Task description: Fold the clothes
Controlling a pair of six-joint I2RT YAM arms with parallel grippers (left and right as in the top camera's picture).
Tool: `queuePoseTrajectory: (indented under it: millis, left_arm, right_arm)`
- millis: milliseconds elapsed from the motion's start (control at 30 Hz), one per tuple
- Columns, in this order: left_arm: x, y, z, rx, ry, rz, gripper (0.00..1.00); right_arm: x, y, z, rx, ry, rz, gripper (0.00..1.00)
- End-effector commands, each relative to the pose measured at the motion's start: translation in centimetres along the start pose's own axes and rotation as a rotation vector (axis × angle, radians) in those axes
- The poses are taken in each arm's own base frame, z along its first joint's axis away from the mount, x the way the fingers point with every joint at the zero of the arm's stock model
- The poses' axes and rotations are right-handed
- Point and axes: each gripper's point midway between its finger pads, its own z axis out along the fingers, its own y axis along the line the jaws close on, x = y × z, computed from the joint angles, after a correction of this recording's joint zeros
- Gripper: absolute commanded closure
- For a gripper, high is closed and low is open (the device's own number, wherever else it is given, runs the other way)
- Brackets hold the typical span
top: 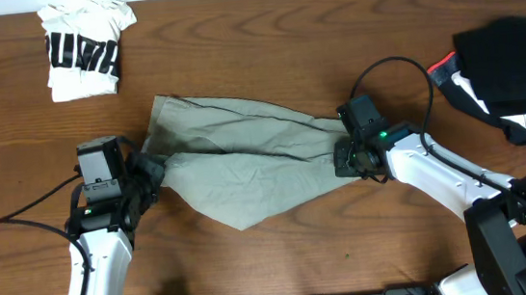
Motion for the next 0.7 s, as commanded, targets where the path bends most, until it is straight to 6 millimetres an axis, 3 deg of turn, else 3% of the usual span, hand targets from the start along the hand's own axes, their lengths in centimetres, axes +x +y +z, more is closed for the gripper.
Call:
queuePoseTrajectory:
  millis: [0, 200, 233, 333, 400, 667]
  left_arm:
    - [-0.7, -0.3, -0.2, 0.000, -0.025, 0.028, 0.94]
    - [-0.7, -0.3, -0.2, 0.000, -0.025, 0.028, 0.94]
    - [-0.7, -0.3, -0.2, 0.000, -0.025, 0.028, 0.94]
    - [-0.7, -0.3, -0.2, 0.000, -0.025, 0.036, 0.94]
    - [-0.7, -0.3, -0.2, 0.000, -0.025, 0.048, 0.93]
    - [-0.7, -0.2, -0.2, -0.002, -0.023, 0.053, 0.93]
  right_arm:
    - [-1.4, 0.5, -1.3, -0.003, -0.049, 0.018, 0.99]
    - [-3.1, 0.7, -4.1, 0.008, -0.120, 0.018, 0.99]
    - [-3.3, 0.0, -4.4, 0.044, -0.135, 0.022, 0.93]
    - [-3.5, -2.0, -4.9, 0.125, -0.150, 0.042, 0.45]
    - [-3.4, -3.1, -5.1, 0.145, -0.140, 0.063, 0.30]
    - [-2.9, -8.5, -5.4, 0.198, -0.063, 0.198, 0.27]
